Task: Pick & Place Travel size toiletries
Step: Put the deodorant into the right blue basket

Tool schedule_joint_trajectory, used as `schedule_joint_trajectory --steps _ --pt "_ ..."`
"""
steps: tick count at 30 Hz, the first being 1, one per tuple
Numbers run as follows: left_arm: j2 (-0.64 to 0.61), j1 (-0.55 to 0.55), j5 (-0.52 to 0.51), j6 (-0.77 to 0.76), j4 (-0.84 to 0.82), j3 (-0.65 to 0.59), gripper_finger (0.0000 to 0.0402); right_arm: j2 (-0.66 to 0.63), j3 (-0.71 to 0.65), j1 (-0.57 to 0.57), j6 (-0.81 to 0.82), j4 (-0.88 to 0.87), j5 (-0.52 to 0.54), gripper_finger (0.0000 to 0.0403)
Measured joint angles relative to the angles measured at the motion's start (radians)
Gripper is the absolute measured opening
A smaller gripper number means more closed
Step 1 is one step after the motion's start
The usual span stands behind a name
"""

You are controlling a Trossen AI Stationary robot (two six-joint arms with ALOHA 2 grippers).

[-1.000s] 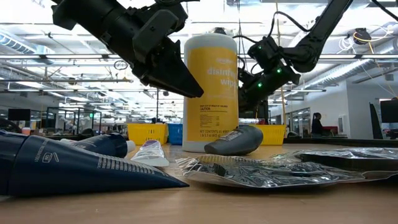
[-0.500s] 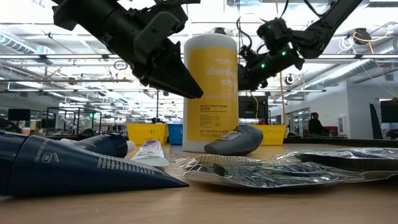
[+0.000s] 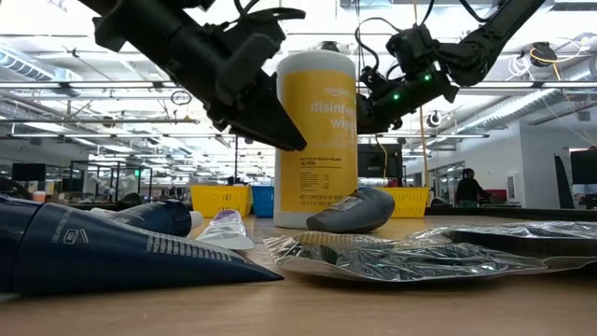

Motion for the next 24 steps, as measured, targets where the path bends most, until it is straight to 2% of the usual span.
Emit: schedule_joint_trajectory --steps 18,24 --pt "0.000 0.007 0.007 0.009 -0.009 0.000 0.0113 -0.001 0.000 0.031 0.000 -0.041 -0.004 0.0281" --pt "0.000 0.006 0.008 -0.006 -0.008 0.000 0.0113 -0.062 -0.001 0.078 0.000 -0.185 -0.004 0.0281"
